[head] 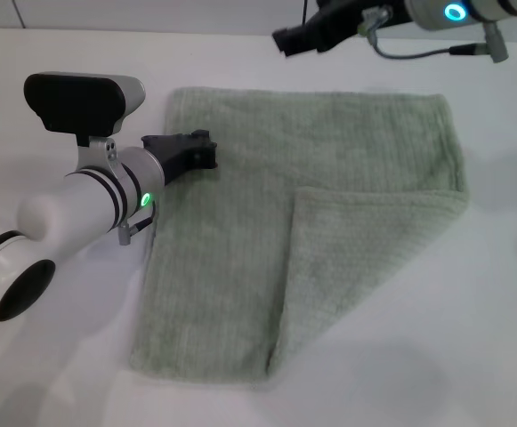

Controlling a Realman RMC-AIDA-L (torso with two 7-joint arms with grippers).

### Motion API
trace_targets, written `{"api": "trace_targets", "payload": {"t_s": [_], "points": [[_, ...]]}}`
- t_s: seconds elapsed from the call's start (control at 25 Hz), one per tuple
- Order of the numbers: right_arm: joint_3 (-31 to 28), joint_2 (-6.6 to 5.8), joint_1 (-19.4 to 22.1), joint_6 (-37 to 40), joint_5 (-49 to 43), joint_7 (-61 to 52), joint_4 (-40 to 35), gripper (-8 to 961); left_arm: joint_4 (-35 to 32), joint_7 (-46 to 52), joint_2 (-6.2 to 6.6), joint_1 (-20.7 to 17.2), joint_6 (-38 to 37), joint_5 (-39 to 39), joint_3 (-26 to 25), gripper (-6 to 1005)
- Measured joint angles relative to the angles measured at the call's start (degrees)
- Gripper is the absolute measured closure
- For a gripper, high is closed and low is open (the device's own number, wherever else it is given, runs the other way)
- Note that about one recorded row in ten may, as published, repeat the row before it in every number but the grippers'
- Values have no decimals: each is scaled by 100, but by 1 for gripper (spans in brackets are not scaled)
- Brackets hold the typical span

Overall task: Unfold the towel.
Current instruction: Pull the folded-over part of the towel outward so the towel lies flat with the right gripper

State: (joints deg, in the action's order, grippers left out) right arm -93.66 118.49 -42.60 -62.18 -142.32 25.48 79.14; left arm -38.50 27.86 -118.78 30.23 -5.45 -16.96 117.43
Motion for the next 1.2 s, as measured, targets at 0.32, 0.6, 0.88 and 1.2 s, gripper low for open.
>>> {"api": "trace_targets", "payload": {"t_s": [0.32,0.6,0.88,1.2], "points": [[-8,-2,-204,-548,16,130,-297,222,-20,1,13,-9,0,0,-2,1000],[-12,-2,-314,-902,60,296,-554,222,-20,1,8,-18,1,0,-1,1000],[-11,6,-454,-986,67,453,-953,221,-18,1,-3,-45,1,-2,23,1000],[49,24,-558,-939,80,596,-1328,221,-17,0,-5,-61,1,-22,47,1000]]}}
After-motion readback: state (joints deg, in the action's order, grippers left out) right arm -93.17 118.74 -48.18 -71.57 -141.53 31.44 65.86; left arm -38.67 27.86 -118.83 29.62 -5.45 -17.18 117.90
